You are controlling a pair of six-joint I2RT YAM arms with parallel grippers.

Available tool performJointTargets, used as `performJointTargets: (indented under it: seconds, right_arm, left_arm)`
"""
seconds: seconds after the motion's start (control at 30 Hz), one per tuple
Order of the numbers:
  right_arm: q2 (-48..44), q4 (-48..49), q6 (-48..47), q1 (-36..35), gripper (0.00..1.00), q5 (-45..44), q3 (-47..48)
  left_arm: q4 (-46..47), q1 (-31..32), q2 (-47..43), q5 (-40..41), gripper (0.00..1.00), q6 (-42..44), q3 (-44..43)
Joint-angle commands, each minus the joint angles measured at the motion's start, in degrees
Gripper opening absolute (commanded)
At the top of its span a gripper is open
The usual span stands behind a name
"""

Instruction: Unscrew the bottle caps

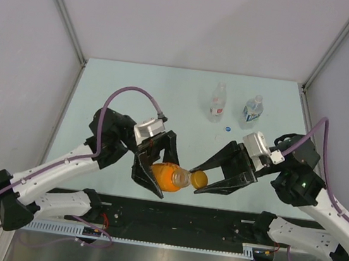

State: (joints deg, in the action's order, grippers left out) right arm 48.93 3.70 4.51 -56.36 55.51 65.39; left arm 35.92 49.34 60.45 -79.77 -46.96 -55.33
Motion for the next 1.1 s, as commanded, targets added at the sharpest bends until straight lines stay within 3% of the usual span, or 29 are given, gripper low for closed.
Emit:
performJointTargets:
  seconds: [0.0,0.1,0.17,0.2,0.33,0.37,0.4,0.5,0.73,0.83,1.07]
  right_arm:
    - [-2.16,-5.73,1.72,1.68,0.00,3.31,0.09]
    - [-5.06,-5.02,2.34,4.06,0.00,-7.12,0.09]
    - [-7.35,-5.63,2.17,4.68,0.00,-21.43,0.09]
    - [-7.88,-5.99,1.91,4.68,0.00,-33.06,0.09]
    - [-8.24,-10.54,0.67,4.68,0.00,-58.36,0.09]
    - [-7.36,-11.43,0.67,4.68,0.00,-62.23,0.09]
    - [-6.40,-13.35,0.93,4.68,0.00,-68.36,0.01]
    - [-1.30,-16.26,2.25,4.59,0.00,-77.61,-0.34]
    - [9.42,-9.52,6.82,7.13,0.00,-80.56,-9.38]
    - [16.18,-5.30,8.49,7.93,0.00,-78.53,-10.63]
    - [32.53,5.50,11.04,10.48,0.00,-73.63,-10.63]
  left_arm:
    - [-7.82,-1.00,-1.47,4.35,0.00,9.41,-3.29]
    - [-18.39,-2.14,-2.43,6.20,0.00,18.46,-4.52]
    - [-20.97,-4.06,-3.31,7.60,0.00,20.94,-4.17]
    - [-22.20,-4.95,-3.93,8.48,0.00,22.25,-3.65]
    - [-32.64,-8.99,-8.31,16.02,0.00,30.41,-3.47]
    - [-39.20,-9.96,-9.20,19.35,0.00,32.96,-3.56]
    - [-42.48,-10.14,-11.29,28.43,0.00,37.77,-3.73]
    - [-46.99,-10.67,-14.46,46.38,0.00,40.28,-1.63]
    - [-52.44,-10.76,-19.04,72.71,0.00,38.79,0.57]
    - [-52.80,-10.76,-22.90,78.25,0.00,37.82,2.24]
    - [-54.55,-10.76,-28.36,79.68,0.00,36.68,4.88]
